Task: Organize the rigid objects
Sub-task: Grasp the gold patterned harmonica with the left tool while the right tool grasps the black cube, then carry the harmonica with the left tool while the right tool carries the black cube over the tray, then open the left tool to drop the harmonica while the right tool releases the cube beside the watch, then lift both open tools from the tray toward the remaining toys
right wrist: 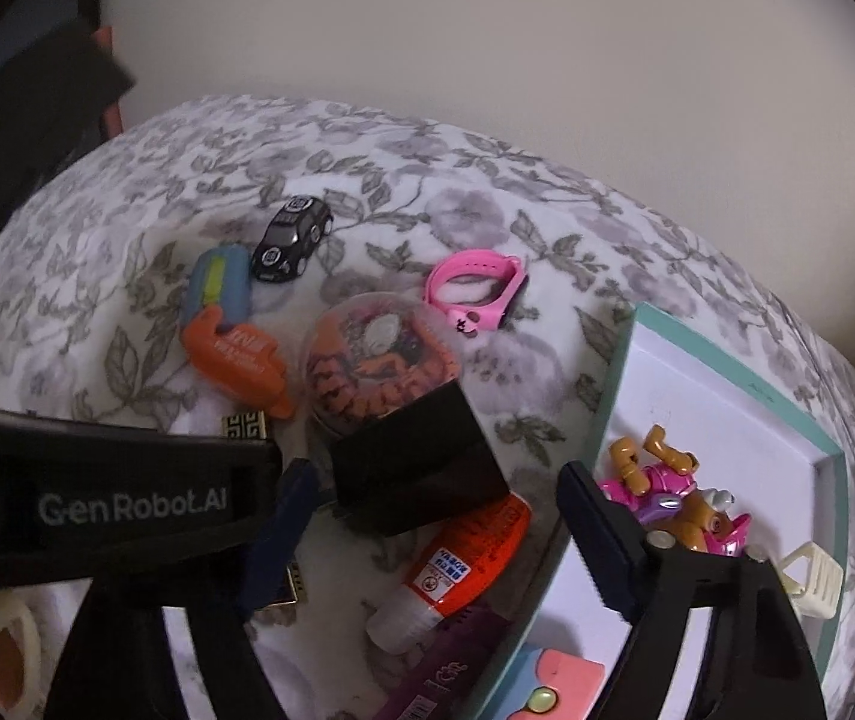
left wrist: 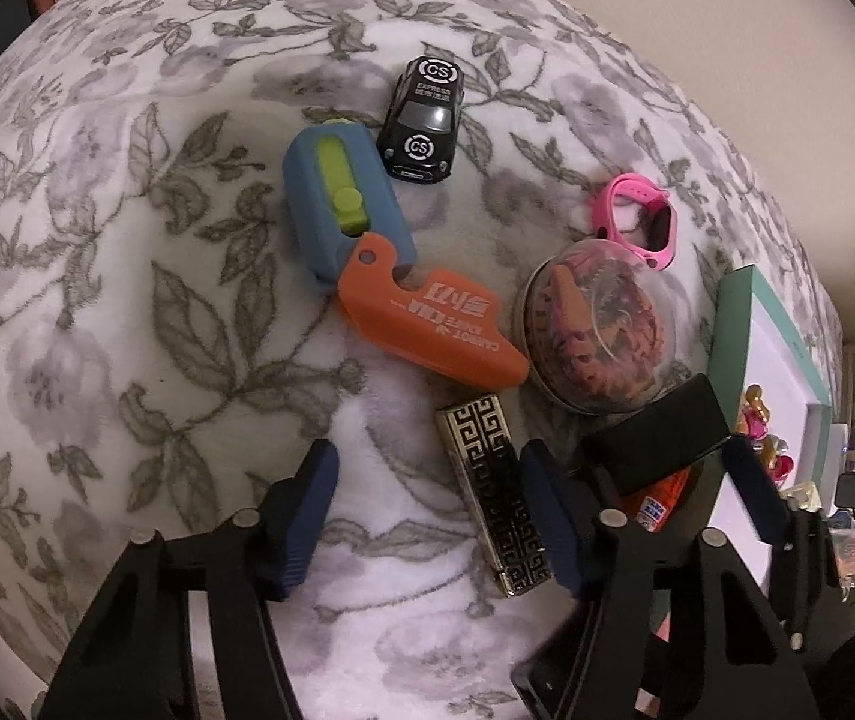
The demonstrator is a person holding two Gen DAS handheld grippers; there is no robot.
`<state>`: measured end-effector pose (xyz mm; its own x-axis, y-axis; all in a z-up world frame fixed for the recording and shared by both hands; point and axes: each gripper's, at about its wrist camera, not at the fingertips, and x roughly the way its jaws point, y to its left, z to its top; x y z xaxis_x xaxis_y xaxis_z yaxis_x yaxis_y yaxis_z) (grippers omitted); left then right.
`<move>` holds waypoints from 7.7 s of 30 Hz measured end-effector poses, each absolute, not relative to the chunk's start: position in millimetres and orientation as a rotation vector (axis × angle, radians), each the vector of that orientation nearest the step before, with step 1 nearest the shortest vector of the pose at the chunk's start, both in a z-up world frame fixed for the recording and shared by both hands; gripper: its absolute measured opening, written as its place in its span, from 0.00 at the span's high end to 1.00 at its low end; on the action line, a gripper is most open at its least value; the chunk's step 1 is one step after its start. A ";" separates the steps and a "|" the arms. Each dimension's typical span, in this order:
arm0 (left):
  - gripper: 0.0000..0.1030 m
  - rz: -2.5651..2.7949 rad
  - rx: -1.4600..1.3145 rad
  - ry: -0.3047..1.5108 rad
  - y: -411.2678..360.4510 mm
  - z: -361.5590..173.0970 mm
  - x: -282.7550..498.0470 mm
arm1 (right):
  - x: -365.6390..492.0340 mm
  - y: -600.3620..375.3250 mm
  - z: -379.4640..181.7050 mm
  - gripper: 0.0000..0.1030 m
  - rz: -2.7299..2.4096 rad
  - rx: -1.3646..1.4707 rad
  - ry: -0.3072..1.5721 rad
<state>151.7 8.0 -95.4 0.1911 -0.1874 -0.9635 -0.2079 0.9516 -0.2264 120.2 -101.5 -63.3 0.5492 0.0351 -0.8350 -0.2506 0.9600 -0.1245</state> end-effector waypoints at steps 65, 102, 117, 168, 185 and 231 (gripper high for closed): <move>0.82 -0.123 -0.396 1.415 -5.0 -77.7 148.5 | 117.0 -168.2 0.9 0.44 0.132 -0.019 0.962; 0.79 -0.226 -0.209 1.225 -59.5 -23.1 139.1 | 105.3 -259.0 21.3 0.44 -0.045 0.234 0.995; 0.79 -0.469 -0.113 1.094 -132.7 10.7 105.1 | 62.4 -312.8 65.7 0.44 -0.212 0.199 0.917; 0.75 -0.463 0.047 1.270 -176.4 -63.6 94.5 | 75.9 -313.0 -52.4 0.42 -0.198 0.148 1.322; 0.53 -0.414 0.017 1.178 -159.0 -29.3 103.7 | 72.7 -309.8 1.2 0.28 -0.201 0.131 1.177; 0.04 0.108 -0.253 1.099 55.1 -11.9 157.9 | 111.4 -170.8 1.2 0.00 0.080 0.004 1.041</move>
